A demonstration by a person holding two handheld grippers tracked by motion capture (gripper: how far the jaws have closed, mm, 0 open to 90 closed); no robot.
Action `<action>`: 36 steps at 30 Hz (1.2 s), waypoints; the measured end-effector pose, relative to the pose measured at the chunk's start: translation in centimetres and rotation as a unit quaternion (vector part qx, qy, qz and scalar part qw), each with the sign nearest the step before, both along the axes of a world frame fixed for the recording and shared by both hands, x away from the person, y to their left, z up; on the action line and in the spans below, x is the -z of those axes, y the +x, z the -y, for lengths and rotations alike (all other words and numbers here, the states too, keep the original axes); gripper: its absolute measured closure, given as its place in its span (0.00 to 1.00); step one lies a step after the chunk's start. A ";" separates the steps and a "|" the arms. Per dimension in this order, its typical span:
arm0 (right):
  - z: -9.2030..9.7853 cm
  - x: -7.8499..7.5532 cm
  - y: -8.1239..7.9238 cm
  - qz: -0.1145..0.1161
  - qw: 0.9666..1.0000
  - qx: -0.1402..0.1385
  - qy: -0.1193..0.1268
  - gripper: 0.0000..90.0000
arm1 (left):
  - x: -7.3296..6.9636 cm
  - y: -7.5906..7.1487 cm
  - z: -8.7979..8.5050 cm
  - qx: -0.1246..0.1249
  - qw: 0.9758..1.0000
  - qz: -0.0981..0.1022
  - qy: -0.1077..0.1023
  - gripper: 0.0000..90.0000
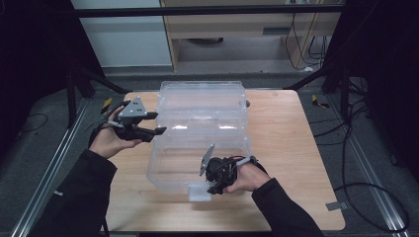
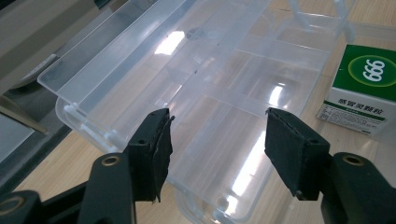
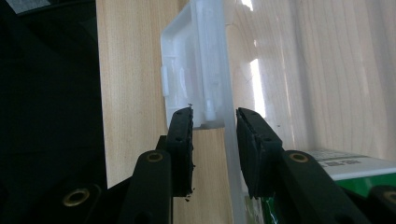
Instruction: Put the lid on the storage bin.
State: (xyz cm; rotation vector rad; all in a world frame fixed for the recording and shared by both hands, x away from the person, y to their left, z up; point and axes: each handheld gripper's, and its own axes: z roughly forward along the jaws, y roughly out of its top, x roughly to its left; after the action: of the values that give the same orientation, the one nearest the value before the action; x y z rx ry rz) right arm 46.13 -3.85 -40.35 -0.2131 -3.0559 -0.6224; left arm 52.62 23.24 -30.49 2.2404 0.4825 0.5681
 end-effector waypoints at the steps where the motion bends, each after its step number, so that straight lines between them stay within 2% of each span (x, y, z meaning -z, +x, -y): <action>1: 0.0 0.0 0.0 0.000 1.000 0.000 0.000 0.75 | -0.1 0.1 0.2 0.003 1.000 0.002 0.002 0.45; 6: 0.0 0.0 0.0 -0.001 1.000 0.000 0.000 0.75 | -0.6 0.3 1.1 0.015 1.000 0.010 0.020 0.45; 9: 0.0 0.0 0.0 0.000 1.000 0.000 -0.001 0.75 | -1.2 0.7 1.8 0.022 0.999 0.025 0.041 0.45; 13: 0.0 0.0 0.0 -0.002 1.000 0.001 -0.002 0.75 | -1.7 1.1 2.5 0.029 0.997 0.033 0.064 0.45; 16: -0.1 0.0 0.0 -0.002 1.000 0.001 -0.003 0.75 | -1.8 1.2 2.8 0.033 0.996 0.038 0.073 0.45; 19: -0.1 0.0 0.0 -0.001 1.000 -0.002 -0.004 0.75 | -2.1 1.6 3.7 0.046 0.993 0.044 0.096 0.45; 22: -0.1 0.0 0.0 -0.001 1.000 -0.002 -0.003 0.75 | -2.0 1.6 4.0 0.051 0.992 0.044 0.104 0.46; 28: -0.1 0.0 -0.1 0.001 1.000 -0.002 -0.005 0.75 | -1.6 1.9 5.0 0.063 0.988 0.046 0.134 0.46; 32: -0.1 0.0 -0.1 0.003 1.000 -0.001 -0.004 0.75 | -1.4 2.1 5.2 0.069 0.987 0.048 0.138 0.46; 33: -0.1 0.0 -0.1 0.002 1.000 0.000 -0.005 0.75 | -1.4 2.2 5.3 0.072 0.986 0.047 0.143 0.46; 36: -0.1 0.0 -0.1 0.002 1.000 -0.001 -0.005 0.75 | -1.3 2.4 5.3 0.074 0.986 0.047 0.144 0.47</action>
State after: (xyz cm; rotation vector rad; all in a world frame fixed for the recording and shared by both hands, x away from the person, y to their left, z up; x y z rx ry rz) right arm 46.04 -3.75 -40.31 -0.2096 -3.0632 -0.6089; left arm 55.00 17.95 -29.24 2.4836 0.1919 0.6976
